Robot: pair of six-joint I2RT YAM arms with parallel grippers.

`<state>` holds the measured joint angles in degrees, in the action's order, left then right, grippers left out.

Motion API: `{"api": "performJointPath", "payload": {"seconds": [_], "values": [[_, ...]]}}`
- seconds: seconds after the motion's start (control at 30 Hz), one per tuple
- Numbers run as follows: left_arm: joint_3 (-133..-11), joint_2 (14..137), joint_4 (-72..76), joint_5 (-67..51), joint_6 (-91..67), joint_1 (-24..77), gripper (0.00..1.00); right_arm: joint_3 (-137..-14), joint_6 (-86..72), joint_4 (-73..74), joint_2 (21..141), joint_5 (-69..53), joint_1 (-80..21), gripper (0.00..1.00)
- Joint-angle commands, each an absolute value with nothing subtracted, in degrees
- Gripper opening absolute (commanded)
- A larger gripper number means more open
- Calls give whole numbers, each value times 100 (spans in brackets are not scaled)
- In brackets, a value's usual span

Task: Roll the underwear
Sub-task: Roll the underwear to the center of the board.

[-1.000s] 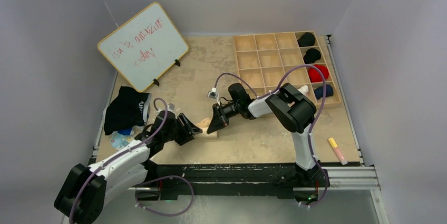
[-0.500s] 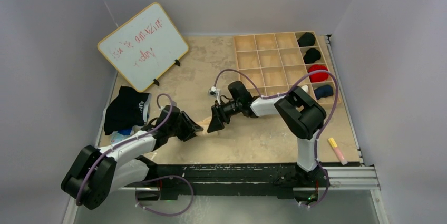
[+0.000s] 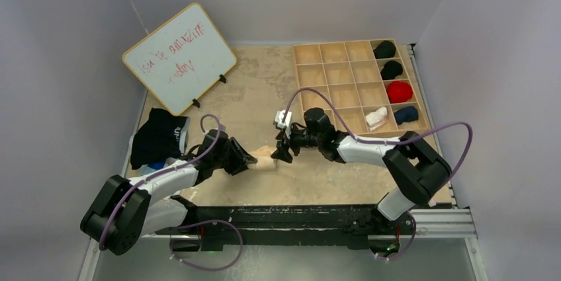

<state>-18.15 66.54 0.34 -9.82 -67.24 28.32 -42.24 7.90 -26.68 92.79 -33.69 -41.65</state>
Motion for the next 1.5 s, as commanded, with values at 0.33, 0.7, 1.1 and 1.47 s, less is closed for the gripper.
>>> {"api": "performJointPath", "payload": {"seconds": [0.33, 0.7, 1.1, 1.47], "values": [[-1868, 6829, -899, -738, -6268, 2906, 35, -4008, 3944, -3242, 9454, -1590, -5783, 67], [-1846, 6753, -902, -747, -6308, 2909, 35, -3592, 3606, -3498, 9684, -1293, -5860, 27], [-1481, 5577, -1046, -463, -6462, 2898, 57, -4090, 750, -3169, 10325, -4346, -4977, 3], [-821, 5290, 17, -485, -7064, 2900, 59, -4847, -589, -2493, 11441, -5038, -4523, 7]]}}
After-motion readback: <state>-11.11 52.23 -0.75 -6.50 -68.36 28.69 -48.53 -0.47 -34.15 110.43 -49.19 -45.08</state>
